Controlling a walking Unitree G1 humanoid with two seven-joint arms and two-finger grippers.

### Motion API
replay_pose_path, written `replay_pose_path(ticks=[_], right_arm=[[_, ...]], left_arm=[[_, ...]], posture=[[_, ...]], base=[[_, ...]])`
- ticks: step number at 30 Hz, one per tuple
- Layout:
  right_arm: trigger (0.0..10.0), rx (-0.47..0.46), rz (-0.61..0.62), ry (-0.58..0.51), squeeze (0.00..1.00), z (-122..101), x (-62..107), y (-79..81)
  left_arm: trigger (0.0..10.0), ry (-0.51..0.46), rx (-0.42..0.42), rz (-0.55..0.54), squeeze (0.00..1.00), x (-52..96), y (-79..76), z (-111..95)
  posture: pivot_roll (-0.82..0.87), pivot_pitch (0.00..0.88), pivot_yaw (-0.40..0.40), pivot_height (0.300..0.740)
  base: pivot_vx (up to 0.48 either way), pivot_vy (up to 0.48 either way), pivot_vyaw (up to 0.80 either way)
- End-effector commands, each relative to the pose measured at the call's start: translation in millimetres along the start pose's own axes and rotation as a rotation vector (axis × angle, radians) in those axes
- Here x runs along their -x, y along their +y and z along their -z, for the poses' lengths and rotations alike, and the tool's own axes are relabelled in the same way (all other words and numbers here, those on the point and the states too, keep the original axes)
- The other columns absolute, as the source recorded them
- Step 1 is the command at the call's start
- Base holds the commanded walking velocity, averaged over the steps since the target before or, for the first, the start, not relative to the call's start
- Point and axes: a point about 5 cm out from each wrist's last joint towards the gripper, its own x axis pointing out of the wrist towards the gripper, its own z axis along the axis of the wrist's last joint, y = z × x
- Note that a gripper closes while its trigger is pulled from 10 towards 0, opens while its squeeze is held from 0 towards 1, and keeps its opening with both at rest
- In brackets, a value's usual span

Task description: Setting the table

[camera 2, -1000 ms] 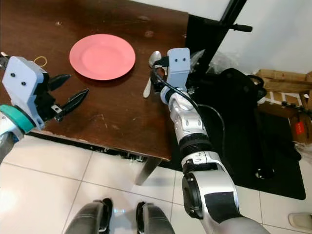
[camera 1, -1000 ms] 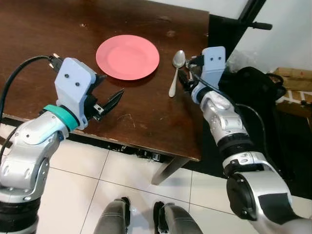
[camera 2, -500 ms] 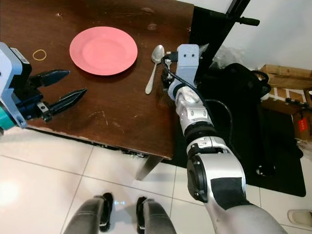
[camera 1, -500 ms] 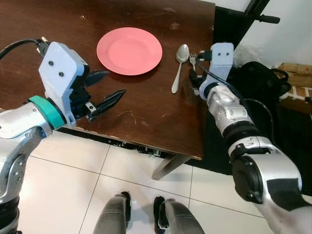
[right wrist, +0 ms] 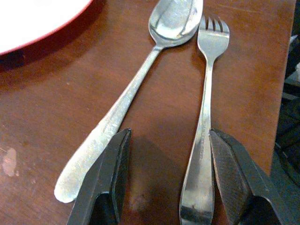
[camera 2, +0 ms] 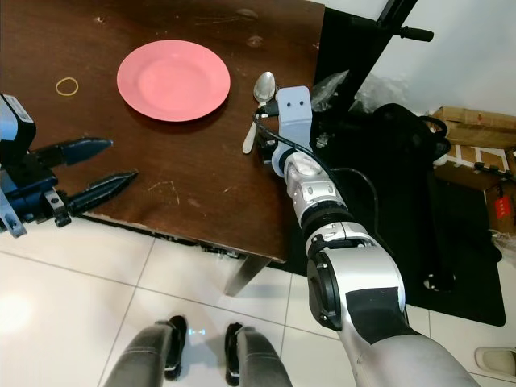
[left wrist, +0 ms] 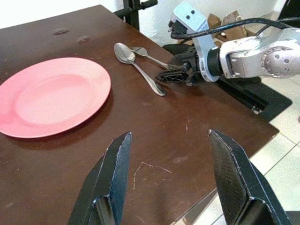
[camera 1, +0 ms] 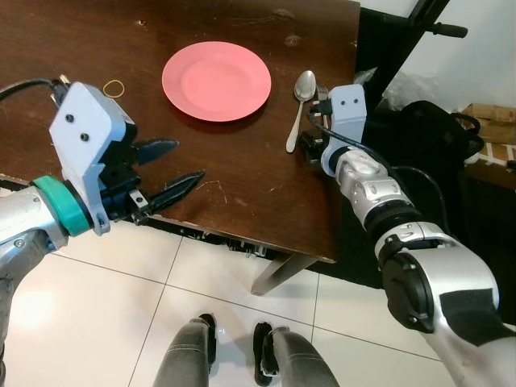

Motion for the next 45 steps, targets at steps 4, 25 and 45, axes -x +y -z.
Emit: replay_pose_path(ticks=[4, 25, 45], right_arm=[[10.0, -0.032, 0.011, 0.053, 0.00, 12, 1.3, -3.9], [0.0, -0.064, -0.044, 0.085, 0.00, 14, 1.7, -4.6], [10.0, -0.009, -0.055, -0.148, 1.00, -40, -0.3, -12.4]], left_arm=[[10.0, 0.015, 0.018, 0.046, 0.00, 3.6, -9.3, 1], [10.0, 0.019, 0.047, 0.029, 0.00, 0.5, -11.0, 3], [10.0, -0.013, 0.074, 0.011, 0.00, -12.1, -11.6, 6]], posture=[[0.31, 0.206, -0.025, 0.740], [0.28, 0.200, -0.031, 0.740], [0.24, 0.201, -0.035, 0.740]], base=[[0.000, 0.000, 0.00], [0.000, 0.000, 0.00], [0.000, 0.000, 0.00]])
